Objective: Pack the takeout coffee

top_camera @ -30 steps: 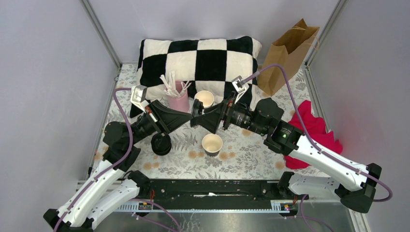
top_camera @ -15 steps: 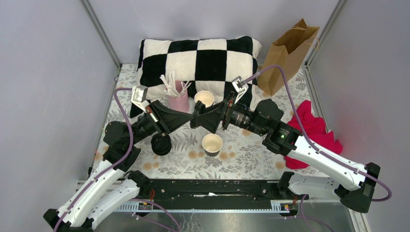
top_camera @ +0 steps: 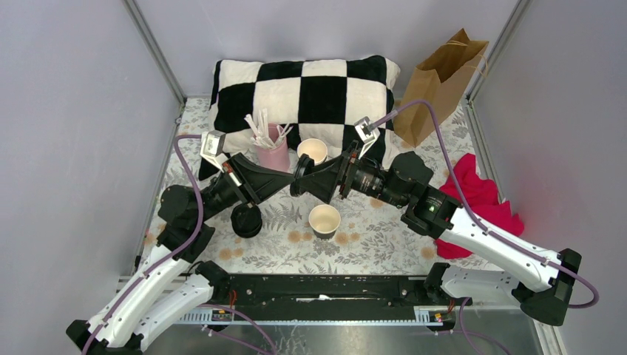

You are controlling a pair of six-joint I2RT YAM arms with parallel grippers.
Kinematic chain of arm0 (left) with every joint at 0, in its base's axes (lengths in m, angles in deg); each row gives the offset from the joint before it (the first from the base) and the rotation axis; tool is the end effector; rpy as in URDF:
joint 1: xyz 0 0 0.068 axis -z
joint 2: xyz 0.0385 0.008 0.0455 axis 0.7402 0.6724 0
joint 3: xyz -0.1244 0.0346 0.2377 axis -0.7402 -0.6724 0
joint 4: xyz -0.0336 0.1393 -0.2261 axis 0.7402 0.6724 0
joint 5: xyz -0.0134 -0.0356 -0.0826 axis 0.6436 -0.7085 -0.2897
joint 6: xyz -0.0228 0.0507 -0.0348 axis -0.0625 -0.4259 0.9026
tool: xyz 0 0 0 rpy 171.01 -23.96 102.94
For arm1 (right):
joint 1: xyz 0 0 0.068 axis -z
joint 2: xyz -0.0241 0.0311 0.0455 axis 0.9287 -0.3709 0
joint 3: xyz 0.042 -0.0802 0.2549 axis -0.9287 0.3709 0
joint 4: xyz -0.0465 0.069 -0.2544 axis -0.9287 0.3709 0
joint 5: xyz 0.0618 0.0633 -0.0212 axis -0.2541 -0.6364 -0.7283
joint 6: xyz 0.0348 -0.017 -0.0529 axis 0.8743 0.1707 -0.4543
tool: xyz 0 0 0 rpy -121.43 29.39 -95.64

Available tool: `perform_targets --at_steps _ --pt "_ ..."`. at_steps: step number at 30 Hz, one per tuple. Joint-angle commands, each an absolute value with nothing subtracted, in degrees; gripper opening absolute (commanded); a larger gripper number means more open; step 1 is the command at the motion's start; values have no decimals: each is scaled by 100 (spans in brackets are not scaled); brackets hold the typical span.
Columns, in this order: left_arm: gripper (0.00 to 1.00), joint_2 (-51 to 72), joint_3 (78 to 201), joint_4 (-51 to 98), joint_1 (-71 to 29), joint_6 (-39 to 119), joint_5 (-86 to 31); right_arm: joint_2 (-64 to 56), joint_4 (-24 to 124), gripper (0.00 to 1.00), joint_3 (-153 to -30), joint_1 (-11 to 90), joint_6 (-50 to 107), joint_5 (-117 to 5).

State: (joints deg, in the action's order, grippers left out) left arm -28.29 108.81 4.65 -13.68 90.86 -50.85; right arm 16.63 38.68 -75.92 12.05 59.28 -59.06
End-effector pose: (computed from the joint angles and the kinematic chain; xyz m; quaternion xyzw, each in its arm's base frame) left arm 0.1205 -0.1139 0.4021 0.0960 0.5535 -0.7042 0.4341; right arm 0.1397 0.2256 0.4220 -0.1713 0.6165 0.6007 0.4792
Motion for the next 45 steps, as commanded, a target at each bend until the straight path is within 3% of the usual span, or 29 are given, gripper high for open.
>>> perform_targets --at_steps 1,6,10,14,17,18,19,20,24,32,45 --pt "2 -2829 11071 700 -1356 8912 -5060 1705 3540 85 -7612 1207 6008 -5871" --pt "36 -2828 11092 828 -1356 8861 -5028 1713 3555 85 -7603 1207 6033 -5827" --pt "47 -2934 11171 1214 -1356 8660 -4825 1743 3628 85 -7570 1214 6027 -5752" --pt "65 -3184 11366 1992 -1360 8228 -4355 1778 3914 85 -7563 1212 5927 -5619" --pt "72 -3450 11697 3033 -1356 7782 -3562 1857 4535 85 -7542 1207 5669 -5465" --pt "76 -3497 11856 3536 -1357 7642 -3178 1872 4840 85 -7564 1207 5537 -5377" --pt "88 -3490 12237 4782 -1356 7375 -2217 1756 5991 85 -7754 1209 5141 -5180" --pt "91 -3461 12325 5141 -1356 7318 -1923 1655 6435 86 -7878 1207 4986 -5125" --pt "94 -3318 12286 5906 -1356 7317 -1465 986 8056 86 -8525 1208 4350 -4997" --pt "96 -3342 11806 5713 -1356 7225 -1631 -587 9980 84 -9801 1046 3690 -4421" --pt "96 -3307 11509 5777 -1356 6898 -1741 -2113 10939 84 -10812 697 3451 -4003"
